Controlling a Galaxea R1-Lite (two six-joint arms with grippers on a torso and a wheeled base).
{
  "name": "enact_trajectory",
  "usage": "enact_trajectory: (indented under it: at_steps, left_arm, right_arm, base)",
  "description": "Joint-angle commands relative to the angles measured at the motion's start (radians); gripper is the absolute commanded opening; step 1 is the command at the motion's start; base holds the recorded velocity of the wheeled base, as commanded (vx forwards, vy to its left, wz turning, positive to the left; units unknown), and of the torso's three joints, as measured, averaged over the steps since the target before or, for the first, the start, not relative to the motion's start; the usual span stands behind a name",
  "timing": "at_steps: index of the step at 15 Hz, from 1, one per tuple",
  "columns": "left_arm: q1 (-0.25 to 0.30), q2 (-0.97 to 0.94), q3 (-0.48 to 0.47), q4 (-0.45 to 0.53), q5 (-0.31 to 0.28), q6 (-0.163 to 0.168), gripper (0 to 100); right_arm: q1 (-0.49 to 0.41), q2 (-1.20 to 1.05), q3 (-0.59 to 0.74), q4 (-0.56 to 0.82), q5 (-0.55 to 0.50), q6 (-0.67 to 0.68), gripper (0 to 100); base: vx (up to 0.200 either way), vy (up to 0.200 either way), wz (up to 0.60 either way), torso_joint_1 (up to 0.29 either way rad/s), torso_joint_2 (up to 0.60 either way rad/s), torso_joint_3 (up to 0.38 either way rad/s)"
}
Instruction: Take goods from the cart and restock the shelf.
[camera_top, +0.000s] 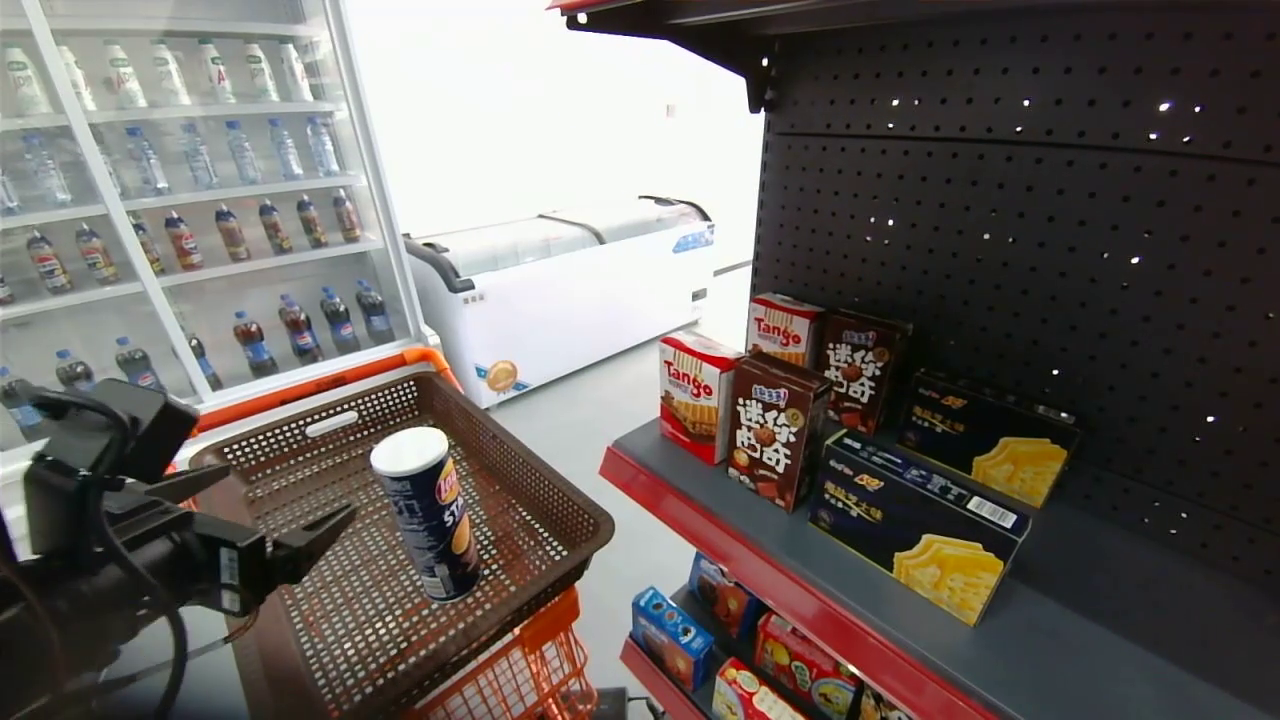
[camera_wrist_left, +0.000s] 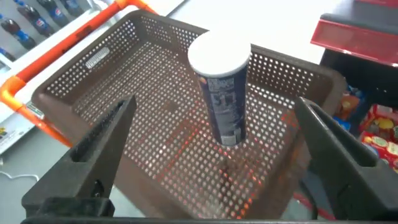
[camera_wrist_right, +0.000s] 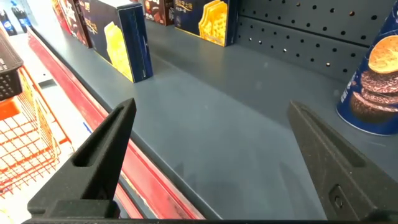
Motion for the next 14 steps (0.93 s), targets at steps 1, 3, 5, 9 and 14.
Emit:
enact_trajectory:
  at_steps: [1,3,5,9,14]
  left_arm:
    - [-0.001,0.319,0.086,-0.281,0.007,0.003,100]
    - [-0.004,0.394,0.103,-0.384,0.007,-0.001,100]
    - [-0.006,0.486,0.104,-0.467,0.009,-0.003,100]
    - [0.002,0.628,0.115,-0.622,0.009,-0.004,100]
    - [-0.003,0.83,0.057,-0.784,0.009,-0.07,100]
  right_arm:
    - [-0.001,0.001,0.0,0.0,0.0,0.0,100]
    - [-0.001,0.001,0.0,0.0,0.0,0.0,100]
    - [-0.001,0.001,0.0,0.0,0.0,0.0,100]
    - [-0.001,0.001,0.0,0.0,0.0,0.0,100]
    - [-0.001,0.001,0.0,0.0,0.0,0.0,100]
  base:
    - [0.0,0.0,0.0,0.0,0.0,0.0]
    - [0.0,0.0,0.0,0.0,0.0,0.0]
    - [0.0,0.0,0.0,0.0,0.0,0.0]
    - [0.0,0.0,0.0,0.0,0.0,0.0]
    - [0.0,0.0,0.0,0.0,0.0,0.0]
